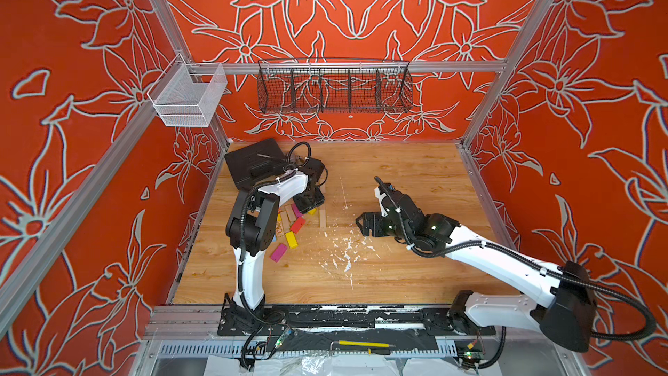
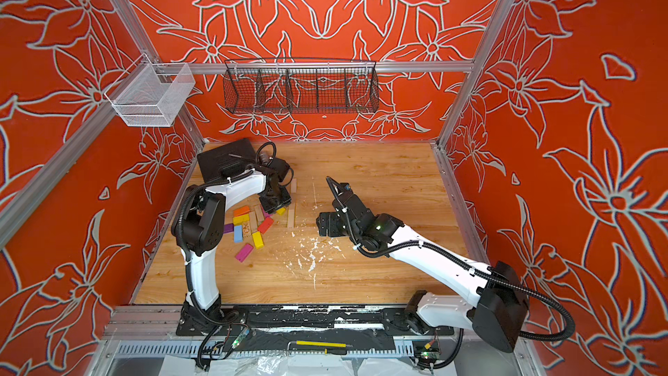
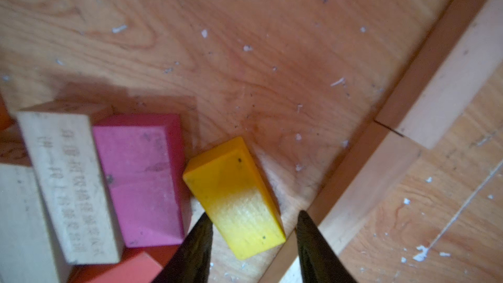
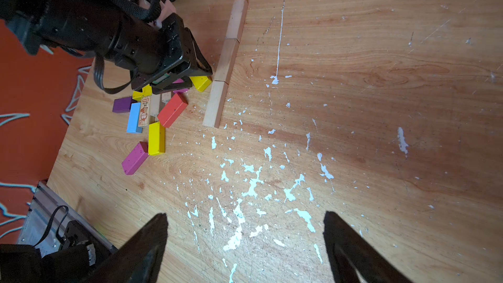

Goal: Assemble the letter k with building blocks
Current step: Pick up the building block from the center of the board.

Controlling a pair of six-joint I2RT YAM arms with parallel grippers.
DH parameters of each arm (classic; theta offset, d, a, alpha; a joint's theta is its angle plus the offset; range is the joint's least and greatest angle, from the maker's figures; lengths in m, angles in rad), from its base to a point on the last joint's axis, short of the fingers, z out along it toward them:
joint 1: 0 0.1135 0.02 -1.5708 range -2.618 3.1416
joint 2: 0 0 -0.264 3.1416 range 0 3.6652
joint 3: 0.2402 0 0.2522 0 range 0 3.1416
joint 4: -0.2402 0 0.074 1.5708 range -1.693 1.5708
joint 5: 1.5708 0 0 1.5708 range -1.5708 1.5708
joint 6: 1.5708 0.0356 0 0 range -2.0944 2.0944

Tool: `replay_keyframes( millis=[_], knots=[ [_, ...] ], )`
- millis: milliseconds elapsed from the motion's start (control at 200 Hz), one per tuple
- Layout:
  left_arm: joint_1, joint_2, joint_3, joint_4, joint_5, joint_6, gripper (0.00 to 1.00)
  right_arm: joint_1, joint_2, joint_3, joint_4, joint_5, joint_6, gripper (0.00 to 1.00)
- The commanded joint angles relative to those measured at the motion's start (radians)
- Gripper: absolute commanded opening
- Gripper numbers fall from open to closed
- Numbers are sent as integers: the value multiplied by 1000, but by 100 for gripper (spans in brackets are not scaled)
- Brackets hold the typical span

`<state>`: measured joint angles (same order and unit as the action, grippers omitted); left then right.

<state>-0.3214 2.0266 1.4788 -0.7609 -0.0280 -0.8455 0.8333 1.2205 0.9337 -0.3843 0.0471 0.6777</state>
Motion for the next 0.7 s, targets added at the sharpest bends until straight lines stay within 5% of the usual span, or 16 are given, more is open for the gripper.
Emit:
replay_keyframes(
  millis=[0, 696],
  knots=[
    [5, 14, 12, -40, -33, 4, 46, 6, -19, -6, -7, 27, 9, 91],
    [17, 47, 17, -39, -42, 73, 36, 7, -28, -12, -11, 20, 22, 91]
  ],
)
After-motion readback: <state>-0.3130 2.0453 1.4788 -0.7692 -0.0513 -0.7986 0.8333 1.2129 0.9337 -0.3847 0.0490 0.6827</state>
